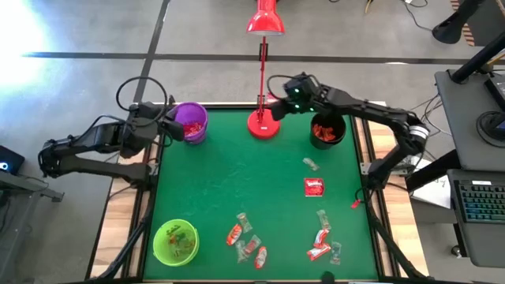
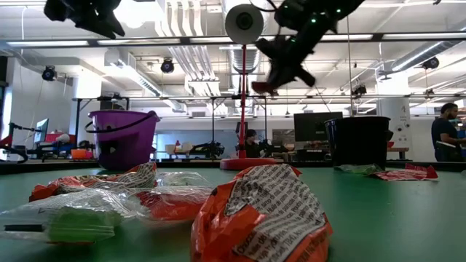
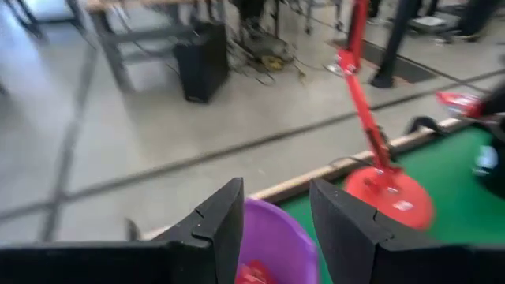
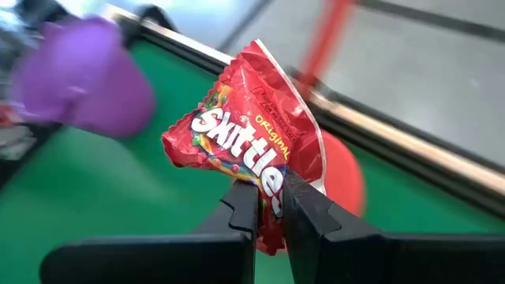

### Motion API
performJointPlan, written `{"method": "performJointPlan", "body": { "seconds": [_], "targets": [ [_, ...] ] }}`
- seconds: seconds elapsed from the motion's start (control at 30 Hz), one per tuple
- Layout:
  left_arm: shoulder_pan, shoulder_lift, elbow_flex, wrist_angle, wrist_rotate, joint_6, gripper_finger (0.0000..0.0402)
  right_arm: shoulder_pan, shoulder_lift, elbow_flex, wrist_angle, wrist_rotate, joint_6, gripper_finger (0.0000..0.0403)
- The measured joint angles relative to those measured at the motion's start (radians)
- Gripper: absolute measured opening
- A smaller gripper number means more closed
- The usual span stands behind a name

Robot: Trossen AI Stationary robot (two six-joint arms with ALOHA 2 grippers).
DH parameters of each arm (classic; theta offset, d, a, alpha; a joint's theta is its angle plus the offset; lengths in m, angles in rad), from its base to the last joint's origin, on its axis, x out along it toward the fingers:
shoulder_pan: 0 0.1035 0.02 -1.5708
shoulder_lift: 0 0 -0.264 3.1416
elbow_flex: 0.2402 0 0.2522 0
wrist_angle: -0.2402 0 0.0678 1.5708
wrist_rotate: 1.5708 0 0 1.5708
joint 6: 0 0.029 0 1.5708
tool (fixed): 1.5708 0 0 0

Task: Sort candy
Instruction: Put the red candy into the violet bucket

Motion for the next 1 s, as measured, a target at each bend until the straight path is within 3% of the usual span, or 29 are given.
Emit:
{"method": "performJointPlan", "body": {
  "seconds": [0.33, 0.67, 0.8, 1.0],
  "targets": [
    [0.246, 0.013, 0.000, 0.034, 0.541, -0.086, 0.0148, 0.099, 0.210, 0.304, -0.003, -0.122, -0.133, 0.0026],
    [0.326, 0.098, 0.000, 0.159, 0.698, -0.061, 0.0218, 0.192, 0.328, 0.556, -0.028, -0.121, -0.219, 0.0026],
    [0.338, 0.134, 0.000, 0.207, 0.731, -0.180, 0.0218, 0.204, 0.392, 0.675, -0.029, -0.121, -0.268, 0.0026],
    [0.343, 0.184, 0.000, 0.408, 0.847, -0.262, 0.0205, 0.211, 0.476, 0.803, -0.077, -0.121, -0.305, 0.0027]
  ]
}}
